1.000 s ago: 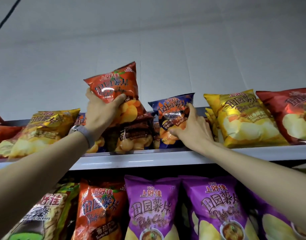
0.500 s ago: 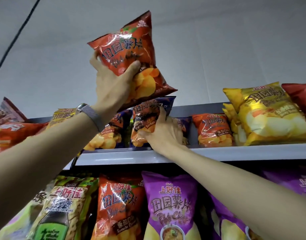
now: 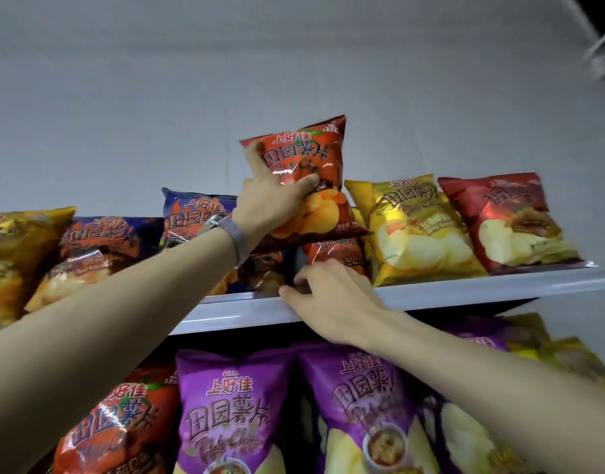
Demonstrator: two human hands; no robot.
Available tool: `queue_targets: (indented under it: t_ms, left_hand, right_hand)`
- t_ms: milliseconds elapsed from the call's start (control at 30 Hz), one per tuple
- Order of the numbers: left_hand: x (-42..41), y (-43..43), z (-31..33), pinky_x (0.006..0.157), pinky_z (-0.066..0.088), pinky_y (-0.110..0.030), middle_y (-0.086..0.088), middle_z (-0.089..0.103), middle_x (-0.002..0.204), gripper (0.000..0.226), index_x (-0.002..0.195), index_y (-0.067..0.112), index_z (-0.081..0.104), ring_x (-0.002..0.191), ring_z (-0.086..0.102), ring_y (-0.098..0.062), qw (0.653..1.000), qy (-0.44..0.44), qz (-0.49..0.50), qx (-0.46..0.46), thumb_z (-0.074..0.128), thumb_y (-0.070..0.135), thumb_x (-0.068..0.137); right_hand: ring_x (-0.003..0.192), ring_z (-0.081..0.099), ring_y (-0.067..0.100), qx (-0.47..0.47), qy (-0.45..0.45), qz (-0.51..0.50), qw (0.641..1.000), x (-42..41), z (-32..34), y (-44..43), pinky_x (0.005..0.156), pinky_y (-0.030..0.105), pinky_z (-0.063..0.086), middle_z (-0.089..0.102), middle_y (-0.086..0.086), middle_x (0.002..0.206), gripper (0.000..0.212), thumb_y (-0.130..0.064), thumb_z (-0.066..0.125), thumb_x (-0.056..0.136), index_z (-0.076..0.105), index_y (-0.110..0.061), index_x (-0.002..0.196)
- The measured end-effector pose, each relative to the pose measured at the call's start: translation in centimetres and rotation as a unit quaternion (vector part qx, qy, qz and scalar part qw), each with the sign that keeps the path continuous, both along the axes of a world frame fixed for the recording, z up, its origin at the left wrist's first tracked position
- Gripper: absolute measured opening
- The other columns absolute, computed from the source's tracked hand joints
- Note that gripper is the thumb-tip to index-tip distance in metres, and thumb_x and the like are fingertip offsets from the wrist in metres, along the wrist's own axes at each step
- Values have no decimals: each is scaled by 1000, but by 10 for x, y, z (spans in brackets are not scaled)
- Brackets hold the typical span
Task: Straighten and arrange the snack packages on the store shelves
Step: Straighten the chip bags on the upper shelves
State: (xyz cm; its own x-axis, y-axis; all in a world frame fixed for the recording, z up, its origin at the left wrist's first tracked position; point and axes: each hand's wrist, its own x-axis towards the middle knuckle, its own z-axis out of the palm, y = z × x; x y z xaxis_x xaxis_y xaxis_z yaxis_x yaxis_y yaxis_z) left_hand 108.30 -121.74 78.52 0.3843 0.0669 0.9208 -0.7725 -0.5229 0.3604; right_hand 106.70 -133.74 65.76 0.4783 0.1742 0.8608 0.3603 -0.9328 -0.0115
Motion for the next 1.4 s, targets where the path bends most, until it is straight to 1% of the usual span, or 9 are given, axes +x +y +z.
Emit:
queue_targets:
  t_ms: [467,633,767,833,1000,1133,1200,1267,1400]
  left_hand:
    - [79,-54,-43,106,46,-49,-28,46,149,106,160,30,7,130,55,-49,974,174,137,58,75,64,86]
    - [91,-63,-39,119,40,-50,-26,36,160,112,165,31,1,142,46,-47,963,249,94,48,69,71,86]
    - [110,-61,-33,127,28,-51,-20,32,167,143,167,27,-11,152,36,-42,952,291,30,86,55,92,57]
    - [123,-55,-30,126,29,-52,-16,35,166,147,166,30,-11,149,41,-41,947,313,-7,79,57,88,50]
    - [71,-49,-33,115,40,-43,-11,40,159,99,167,26,0,141,47,-37,933,342,27,110,69,40,98]
    - [66,-50,-32,120,39,-49,-16,41,161,101,168,24,1,142,47,-40,923,343,85,150,71,33,97]
    - [65,-52,-33,118,43,-52,-16,46,158,100,168,24,5,138,52,-39,924,339,75,158,73,33,95]
    - [64,-52,-31,109,53,-54,-16,59,144,91,163,26,24,126,64,-38,922,349,60,155,75,34,88]
    - [36,-54,-26,102,58,-45,-10,72,117,52,130,17,62,107,71,-31,929,298,103,194,74,37,84]
  right_hand:
    - [120,55,28,-46,7,-32,998,-12,-8,-80,96,45,50,61,5,126,45,-49,45,97,58,-20,129]
    - [122,52,25,-63,20,-22,998,-7,-2,-79,97,44,49,62,6,128,47,-52,41,101,62,-16,124]
    - [118,57,32,-77,56,-35,995,-2,5,-76,86,40,47,63,12,127,54,-58,35,103,65,-15,117]
    - [117,58,34,-89,66,-35,993,-2,6,-74,79,39,40,62,13,128,56,-59,33,104,65,-15,113]
    - [121,56,36,-100,89,-20,991,-1,10,-69,80,38,35,59,16,133,63,-63,27,105,64,-15,118]
    - [116,55,42,-123,137,-34,982,2,20,-64,81,42,41,57,18,124,50,-54,22,107,56,-25,128]
    - [117,53,43,-136,155,-32,978,5,26,-61,81,43,38,55,18,129,60,-54,13,100,52,-26,135]
    - [119,52,43,-147,168,-41,974,6,30,-60,83,44,37,54,20,135,82,-59,2,85,53,-22,138]
    - [114,56,40,-126,107,-16,986,-4,35,-69,78,41,40,59,19,126,49,-47,24,107,62,-19,121]
